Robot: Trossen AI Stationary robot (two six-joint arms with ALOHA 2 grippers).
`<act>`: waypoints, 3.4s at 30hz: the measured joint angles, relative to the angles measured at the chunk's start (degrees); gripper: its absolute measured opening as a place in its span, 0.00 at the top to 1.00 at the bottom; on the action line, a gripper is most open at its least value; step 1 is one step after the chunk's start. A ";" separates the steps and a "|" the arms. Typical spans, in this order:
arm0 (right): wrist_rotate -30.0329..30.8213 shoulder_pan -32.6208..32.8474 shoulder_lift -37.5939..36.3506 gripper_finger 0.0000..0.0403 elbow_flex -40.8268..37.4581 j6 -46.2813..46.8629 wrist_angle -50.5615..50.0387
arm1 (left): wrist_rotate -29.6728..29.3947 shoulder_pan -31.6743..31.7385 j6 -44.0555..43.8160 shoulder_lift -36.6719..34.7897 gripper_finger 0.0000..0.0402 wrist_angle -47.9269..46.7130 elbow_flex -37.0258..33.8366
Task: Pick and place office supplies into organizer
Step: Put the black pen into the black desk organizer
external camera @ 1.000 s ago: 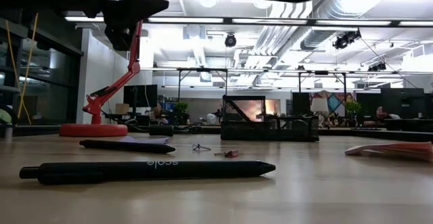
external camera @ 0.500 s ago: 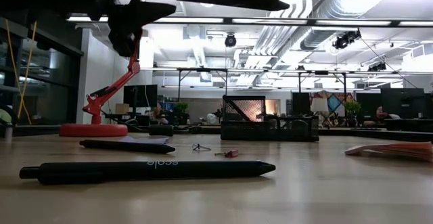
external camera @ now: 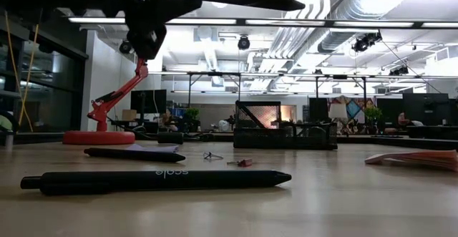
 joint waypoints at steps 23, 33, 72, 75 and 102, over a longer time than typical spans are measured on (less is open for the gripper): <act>0.27 -0.39 0.00 0.95 -0.02 -0.70 0.23 | 1.11 0.01 2.87 0.01 0.98 -0.22 -0.04; 0.23 -0.39 0.00 0.94 -0.02 -0.66 0.25 | 1.16 -0.01 3.58 0.01 0.99 -0.21 -0.04; -5.26 -1.02 0.00 0.61 -0.02 1.00 -5.01 | -3.53 0.01 6.10 -0.04 1.00 0.30 -0.09; -5.26 -1.83 0.00 0.57 -0.04 5.91 -10.62 | -3.39 0.03 6.08 -0.05 1.00 -0.25 -0.09; -22.06 3.11 0.00 0.45 -0.04 13.84 -22.14 | -2.72 14.06 5.86 -0.05 1.00 -1.22 0.30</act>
